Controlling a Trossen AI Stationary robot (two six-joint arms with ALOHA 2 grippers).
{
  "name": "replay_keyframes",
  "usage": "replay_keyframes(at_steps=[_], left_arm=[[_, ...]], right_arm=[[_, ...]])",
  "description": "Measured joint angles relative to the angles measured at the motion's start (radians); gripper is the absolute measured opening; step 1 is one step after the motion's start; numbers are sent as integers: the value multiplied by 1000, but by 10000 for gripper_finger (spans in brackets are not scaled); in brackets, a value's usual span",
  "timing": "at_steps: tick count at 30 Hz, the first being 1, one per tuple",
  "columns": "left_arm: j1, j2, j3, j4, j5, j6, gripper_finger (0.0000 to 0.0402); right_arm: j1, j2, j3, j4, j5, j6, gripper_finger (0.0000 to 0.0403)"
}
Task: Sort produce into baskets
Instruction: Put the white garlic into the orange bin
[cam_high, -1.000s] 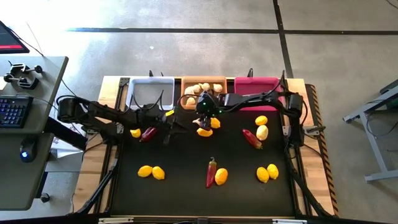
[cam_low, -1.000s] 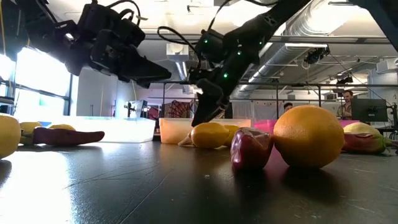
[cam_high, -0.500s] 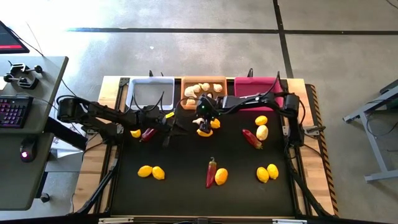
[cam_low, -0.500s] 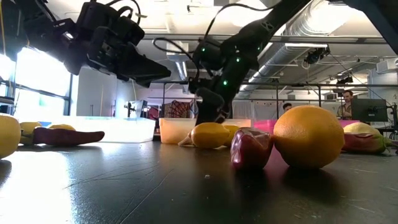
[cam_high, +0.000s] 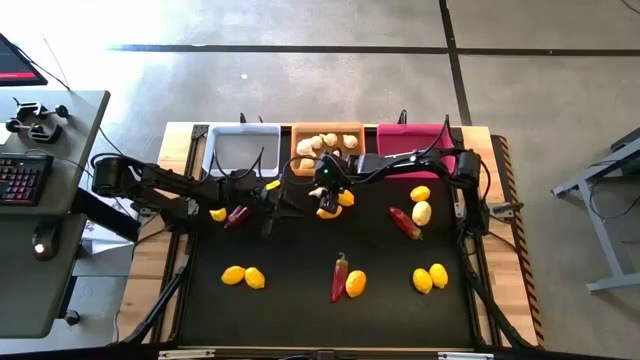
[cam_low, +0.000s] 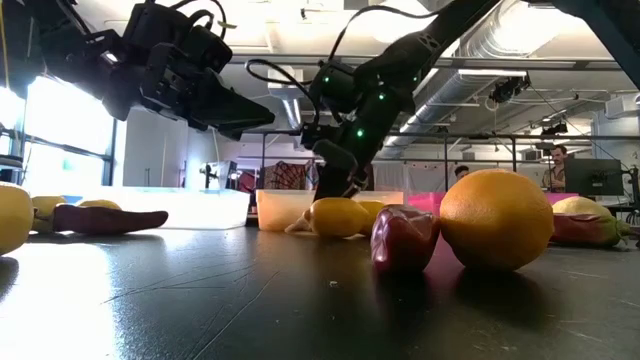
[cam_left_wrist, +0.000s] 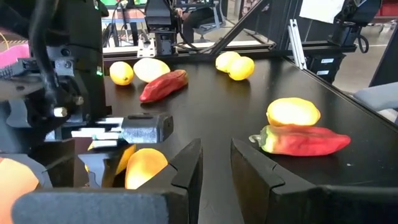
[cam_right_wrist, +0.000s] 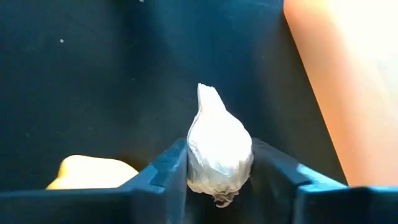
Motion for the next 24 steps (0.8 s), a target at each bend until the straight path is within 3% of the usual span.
replay_keyframes(at_steps=[4, 8, 14, 24], left_arm=[[0, 0, 0, 0, 0, 0, 68], [0, 0, 0, 6, 0, 0, 68], [0, 0, 0, 7, 0, 0, 68], [0, 0, 0, 13, 0, 0, 68]], right_arm=[[5, -47, 0, -18, -18, 1, 93], [-7, -131, 0, -57, -49, -25, 92], [-106, -231, 2, -54, 79, -73, 102], [-299, -151, -1, -88, 63, -87, 103]])
